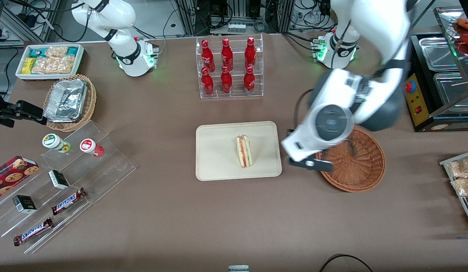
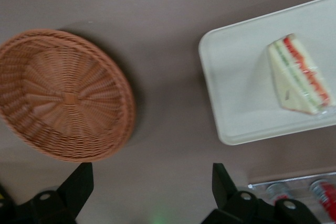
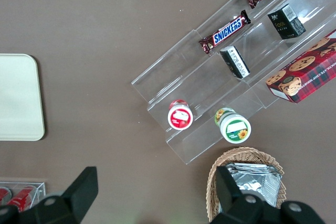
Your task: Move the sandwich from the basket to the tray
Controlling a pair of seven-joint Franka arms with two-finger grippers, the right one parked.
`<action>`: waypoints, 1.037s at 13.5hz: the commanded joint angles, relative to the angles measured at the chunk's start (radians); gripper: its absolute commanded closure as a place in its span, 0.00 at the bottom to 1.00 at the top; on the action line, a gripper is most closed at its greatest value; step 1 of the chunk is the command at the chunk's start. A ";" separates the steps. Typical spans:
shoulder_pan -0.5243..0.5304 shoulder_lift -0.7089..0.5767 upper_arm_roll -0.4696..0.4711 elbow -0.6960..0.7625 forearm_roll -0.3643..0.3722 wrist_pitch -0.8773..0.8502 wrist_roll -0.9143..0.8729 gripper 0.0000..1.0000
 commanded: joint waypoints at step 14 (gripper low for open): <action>0.332 -0.379 -0.009 -0.323 -0.002 -0.004 0.185 0.00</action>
